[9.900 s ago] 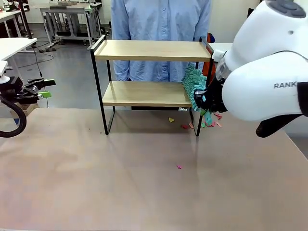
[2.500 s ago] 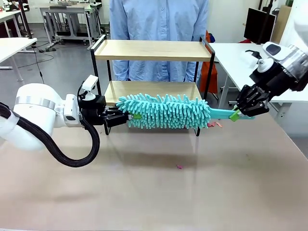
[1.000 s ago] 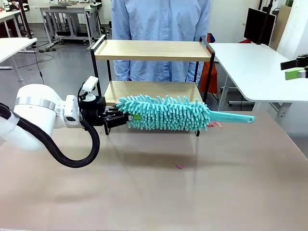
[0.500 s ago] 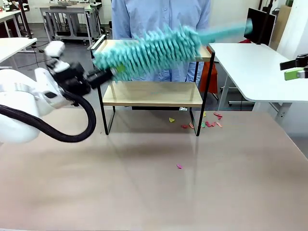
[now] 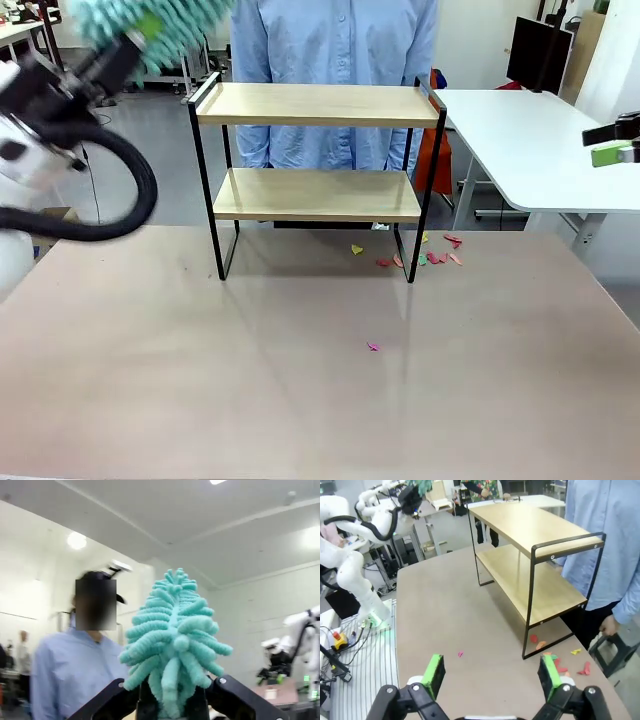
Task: Clean the shelf.
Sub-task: Hand the Duster back to the human.
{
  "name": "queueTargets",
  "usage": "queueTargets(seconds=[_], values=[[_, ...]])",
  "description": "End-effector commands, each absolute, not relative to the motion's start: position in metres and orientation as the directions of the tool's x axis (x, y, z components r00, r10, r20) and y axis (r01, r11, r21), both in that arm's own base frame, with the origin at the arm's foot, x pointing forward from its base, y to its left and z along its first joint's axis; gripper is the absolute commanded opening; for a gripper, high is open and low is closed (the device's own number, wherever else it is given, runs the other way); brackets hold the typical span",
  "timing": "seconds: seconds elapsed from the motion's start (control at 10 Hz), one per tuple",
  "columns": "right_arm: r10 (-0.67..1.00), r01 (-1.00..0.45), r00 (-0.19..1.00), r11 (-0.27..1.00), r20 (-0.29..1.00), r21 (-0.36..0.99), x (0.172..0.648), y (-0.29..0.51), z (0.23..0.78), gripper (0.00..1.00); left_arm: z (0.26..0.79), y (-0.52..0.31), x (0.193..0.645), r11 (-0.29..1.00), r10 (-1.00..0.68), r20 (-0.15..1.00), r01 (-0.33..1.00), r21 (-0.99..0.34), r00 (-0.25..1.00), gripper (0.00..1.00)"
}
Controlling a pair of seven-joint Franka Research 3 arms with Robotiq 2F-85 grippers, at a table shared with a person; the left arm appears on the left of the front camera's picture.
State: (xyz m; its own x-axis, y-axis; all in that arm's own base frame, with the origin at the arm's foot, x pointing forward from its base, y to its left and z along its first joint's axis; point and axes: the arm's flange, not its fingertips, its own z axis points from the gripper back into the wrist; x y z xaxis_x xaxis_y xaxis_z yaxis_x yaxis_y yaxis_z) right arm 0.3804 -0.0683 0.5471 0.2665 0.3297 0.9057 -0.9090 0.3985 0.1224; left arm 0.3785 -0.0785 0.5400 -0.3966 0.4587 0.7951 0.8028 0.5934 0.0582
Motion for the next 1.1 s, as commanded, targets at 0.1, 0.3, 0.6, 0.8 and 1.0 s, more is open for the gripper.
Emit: queueTargets(seconds=[0.1,0.3,0.6,0.8,1.0], values=[[0.323,-0.912,0.259,0.393,0.910,0.120,0.381,-0.069,0.550,1.00,0.552,-0.036,0.315,0.834,0.297,0.816,0.551,0.031,-0.496,0.17],[0.323,-0.912,0.259,0.393,0.910,0.120,0.381,-0.069,0.550,1.00,0.550,-0.013,0.306,0.910,0.217,0.847,0.414,0.004,-0.485,0.17],[0.323,-0.912,0.259,0.393,0.910,0.120,0.381,-0.069,0.550,1.00,0.519,0.011,0.310,0.965,0.156,0.899,0.258,-0.050,-0.410,0.17],[0.323,-0.912,0.259,0.393,0.910,0.120,0.381,-0.069,0.550,1.00,0.491,0.023,0.316,0.977,0.153,0.918,0.194,-0.085,-0.366,0.17],[0.323,-0.912,0.259,0.393,0.910,0.120,0.381,-0.069,0.550,1.00,0.457,0.028,0.326,0.982,0.155,0.942,0.154,-0.112,-0.299,0.17]])
